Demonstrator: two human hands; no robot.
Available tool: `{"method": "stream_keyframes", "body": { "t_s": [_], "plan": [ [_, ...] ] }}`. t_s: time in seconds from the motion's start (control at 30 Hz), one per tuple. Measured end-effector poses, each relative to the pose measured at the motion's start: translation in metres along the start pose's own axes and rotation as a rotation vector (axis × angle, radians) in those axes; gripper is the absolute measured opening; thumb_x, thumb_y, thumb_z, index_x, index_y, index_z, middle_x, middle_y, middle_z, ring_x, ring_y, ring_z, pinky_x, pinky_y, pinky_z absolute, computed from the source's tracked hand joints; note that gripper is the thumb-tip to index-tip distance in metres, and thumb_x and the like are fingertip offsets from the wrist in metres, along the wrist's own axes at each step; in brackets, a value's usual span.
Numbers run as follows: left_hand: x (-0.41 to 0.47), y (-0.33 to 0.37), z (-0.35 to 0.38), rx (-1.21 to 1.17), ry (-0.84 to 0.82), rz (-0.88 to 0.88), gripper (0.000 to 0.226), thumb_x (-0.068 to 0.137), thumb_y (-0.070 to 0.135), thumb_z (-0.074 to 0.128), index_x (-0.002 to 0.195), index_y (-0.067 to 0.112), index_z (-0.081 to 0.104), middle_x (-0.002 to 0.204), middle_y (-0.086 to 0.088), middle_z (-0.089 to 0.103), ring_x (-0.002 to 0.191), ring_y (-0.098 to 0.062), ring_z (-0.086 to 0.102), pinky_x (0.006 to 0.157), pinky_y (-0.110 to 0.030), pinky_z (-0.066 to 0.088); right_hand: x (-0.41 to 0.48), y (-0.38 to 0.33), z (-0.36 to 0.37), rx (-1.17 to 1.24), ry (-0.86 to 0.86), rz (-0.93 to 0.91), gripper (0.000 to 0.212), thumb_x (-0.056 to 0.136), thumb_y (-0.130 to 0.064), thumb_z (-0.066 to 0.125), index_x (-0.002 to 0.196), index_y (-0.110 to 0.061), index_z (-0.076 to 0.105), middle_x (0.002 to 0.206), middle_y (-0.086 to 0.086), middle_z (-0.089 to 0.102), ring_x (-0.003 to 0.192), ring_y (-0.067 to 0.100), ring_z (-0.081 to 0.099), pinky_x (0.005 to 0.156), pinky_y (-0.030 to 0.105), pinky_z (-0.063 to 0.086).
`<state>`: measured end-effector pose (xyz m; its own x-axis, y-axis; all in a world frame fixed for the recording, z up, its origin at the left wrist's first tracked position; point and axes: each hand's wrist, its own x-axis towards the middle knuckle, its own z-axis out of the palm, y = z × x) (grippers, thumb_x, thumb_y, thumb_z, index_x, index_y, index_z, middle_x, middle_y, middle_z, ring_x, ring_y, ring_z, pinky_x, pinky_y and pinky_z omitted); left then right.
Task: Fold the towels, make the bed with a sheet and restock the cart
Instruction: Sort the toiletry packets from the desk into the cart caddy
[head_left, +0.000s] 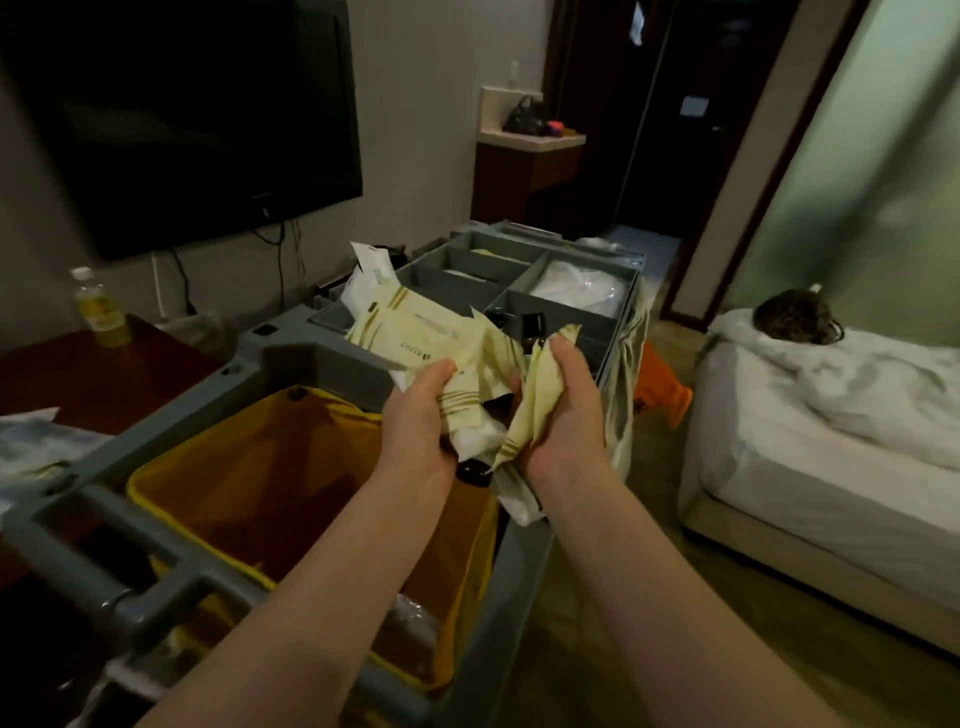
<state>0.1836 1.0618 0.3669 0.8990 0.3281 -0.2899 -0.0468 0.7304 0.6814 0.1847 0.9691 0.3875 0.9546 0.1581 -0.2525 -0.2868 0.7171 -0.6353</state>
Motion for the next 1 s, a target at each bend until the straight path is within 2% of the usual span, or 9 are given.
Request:
{"method": "stream_keyframes", "body": {
  "t_s": [0.1,0.17,0.3,0.4,0.47,0.57,0.7,0.87,1.0],
  "plan": [
    [0.029,0.004,0.008,-0.008,0.047,0.020,0.032,0.087,0.009,0.060,0.120,0.009,0.059,0.106,-0.012,0.068,0.089,-0.024,0.068,0.069,-0.034,0.055,0.034,-0.007,0.009,0.016,-0.004,0.035,0.035,0.084,-0.039,0.063,0.099,-0.008,0.071,0.096,0.014,0.072,0.093,0.032,0.067,0.093,0.048,0.050],
    [0.049,0.007,0.010,-0.018,0.085,0.067,0.032,0.088,0.008,0.059,0.120,0.007,0.059,0.104,-0.011,0.068,0.086,-0.022,0.068,0.064,-0.030,0.054,0.061,-0.004,0.013,0.021,-0.029,0.079,0.037,0.084,-0.038,0.063,0.103,-0.007,0.071,0.096,0.013,0.072,0.094,0.031,0.067,0.095,0.048,0.049],
    [0.082,0.010,0.010,-0.027,0.219,0.137,0.031,0.089,0.009,0.059,0.121,0.009,0.059,0.108,-0.011,0.069,0.088,-0.023,0.068,0.063,-0.029,0.057,0.112,0.004,0.022,-0.010,-0.112,0.166,0.031,0.087,-0.036,0.061,0.094,-0.007,0.070,0.082,0.011,0.070,0.081,0.028,0.067,0.093,0.046,0.050],
    [0.104,0.011,0.016,-0.050,0.348,0.192,0.034,0.087,0.011,0.062,0.121,0.008,0.059,0.106,-0.011,0.069,0.081,-0.020,0.068,0.053,-0.025,0.055,0.149,0.001,0.025,-0.008,-0.184,0.255,0.029,0.090,-0.034,0.057,0.085,-0.008,0.069,0.074,0.010,0.071,0.063,0.023,0.069,0.078,0.038,0.056],
    [0.117,0.010,0.023,-0.067,0.427,0.263,0.035,0.086,0.011,0.063,0.120,0.007,0.060,0.105,-0.011,0.068,0.078,-0.020,0.067,0.051,-0.024,0.055,0.174,-0.005,0.026,-0.046,-0.220,0.322,0.026,0.091,-0.032,0.056,0.086,-0.009,0.067,0.068,0.007,0.070,0.055,0.017,0.068,0.059,0.029,0.058],
    [0.131,0.003,0.040,-0.106,0.514,0.327,0.035,0.085,0.012,0.064,0.119,0.007,0.060,0.109,-0.014,0.067,0.090,-0.027,0.067,0.072,-0.036,0.059,0.206,-0.029,0.025,-0.064,-0.284,0.392,0.023,0.094,-0.030,0.053,0.082,-0.013,0.063,0.052,0.001,0.067,0.042,0.011,0.064,0.039,0.018,0.048],
    [0.146,-0.014,0.070,-0.128,0.563,0.330,0.033,0.085,0.013,0.065,0.118,0.009,0.061,0.107,-0.013,0.068,0.093,-0.029,0.067,0.086,-0.045,0.054,0.242,-0.068,0.013,-0.106,-0.290,0.430,0.020,0.091,-0.034,0.057,0.084,-0.018,0.065,0.067,0.002,0.068,0.061,0.016,0.064,0.053,0.027,0.048],
    [0.176,-0.036,0.110,-0.099,0.538,0.334,0.032,0.087,0.016,0.063,0.118,0.006,0.061,0.105,-0.015,0.068,0.087,-0.028,0.067,0.077,-0.040,0.056,0.274,-0.092,0.006,-0.024,-0.184,0.522,0.027,0.089,-0.041,0.056,0.085,-0.015,0.064,0.049,0.004,0.064,0.042,0.016,0.063,0.041,0.021,0.049],
    [0.200,-0.052,0.136,-0.072,0.457,0.301,0.030,0.087,0.017,0.062,0.116,0.008,0.062,0.102,-0.014,0.070,0.085,-0.028,0.068,0.073,-0.039,0.057,0.302,-0.113,-0.010,0.040,-0.187,0.517,0.038,0.088,-0.044,0.056,0.102,-0.012,0.069,0.078,0.013,0.073,0.084,0.030,0.067,0.073,0.041,0.053]
  ]
}}
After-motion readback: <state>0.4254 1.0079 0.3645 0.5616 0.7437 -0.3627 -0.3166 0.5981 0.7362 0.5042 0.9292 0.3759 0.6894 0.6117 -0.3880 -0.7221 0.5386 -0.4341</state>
